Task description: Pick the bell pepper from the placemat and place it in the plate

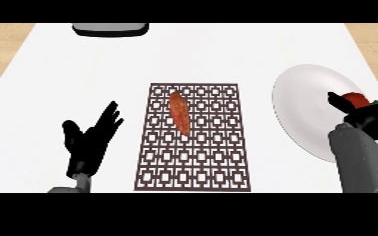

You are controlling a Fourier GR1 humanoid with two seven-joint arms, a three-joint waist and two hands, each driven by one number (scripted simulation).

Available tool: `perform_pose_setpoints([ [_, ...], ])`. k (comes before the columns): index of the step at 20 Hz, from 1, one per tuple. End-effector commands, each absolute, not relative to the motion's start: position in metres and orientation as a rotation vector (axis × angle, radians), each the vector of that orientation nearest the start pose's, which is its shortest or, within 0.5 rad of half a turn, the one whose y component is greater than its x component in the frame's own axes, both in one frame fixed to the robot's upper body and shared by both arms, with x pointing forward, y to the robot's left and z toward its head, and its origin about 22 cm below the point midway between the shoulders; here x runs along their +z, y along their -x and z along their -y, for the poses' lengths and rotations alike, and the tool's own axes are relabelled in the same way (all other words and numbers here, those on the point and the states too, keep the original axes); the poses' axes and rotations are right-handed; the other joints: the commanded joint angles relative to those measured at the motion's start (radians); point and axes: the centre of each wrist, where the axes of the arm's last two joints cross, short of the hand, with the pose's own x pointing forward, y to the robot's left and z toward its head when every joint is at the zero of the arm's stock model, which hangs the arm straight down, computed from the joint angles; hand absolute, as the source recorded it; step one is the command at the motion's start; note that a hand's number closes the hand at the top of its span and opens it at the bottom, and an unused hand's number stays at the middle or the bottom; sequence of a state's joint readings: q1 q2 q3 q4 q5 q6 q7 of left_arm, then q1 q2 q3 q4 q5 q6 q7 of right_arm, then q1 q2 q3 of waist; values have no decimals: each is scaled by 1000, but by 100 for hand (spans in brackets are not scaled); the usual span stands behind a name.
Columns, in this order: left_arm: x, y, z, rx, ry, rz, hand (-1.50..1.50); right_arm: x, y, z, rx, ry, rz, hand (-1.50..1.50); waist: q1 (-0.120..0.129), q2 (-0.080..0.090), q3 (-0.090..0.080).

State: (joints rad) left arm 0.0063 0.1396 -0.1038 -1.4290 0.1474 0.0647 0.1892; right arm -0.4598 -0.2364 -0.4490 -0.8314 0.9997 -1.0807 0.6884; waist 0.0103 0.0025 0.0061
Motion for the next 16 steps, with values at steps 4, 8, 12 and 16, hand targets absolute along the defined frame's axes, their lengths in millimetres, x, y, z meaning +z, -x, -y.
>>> perform_pose_setpoints([
  [4,-43,-229,-244,-7,7,1179,0,-13,-316,347,-786,1602,1100,-150,-11,0,-2],
  [8,-27,-232,-243,-12,-19,1200,0,-10,-298,344,-882,1540,1124,-150,-11,-4,-4],
  [12,-46,-230,-242,10,-31,1210,0,3,-254,341,-887,1389,1217,-150,-24,-5,-5],
  [16,-41,-224,-232,26,-19,1178,0,-9,-216,294,-849,1286,1279,-150,-25,-7,-5],
])
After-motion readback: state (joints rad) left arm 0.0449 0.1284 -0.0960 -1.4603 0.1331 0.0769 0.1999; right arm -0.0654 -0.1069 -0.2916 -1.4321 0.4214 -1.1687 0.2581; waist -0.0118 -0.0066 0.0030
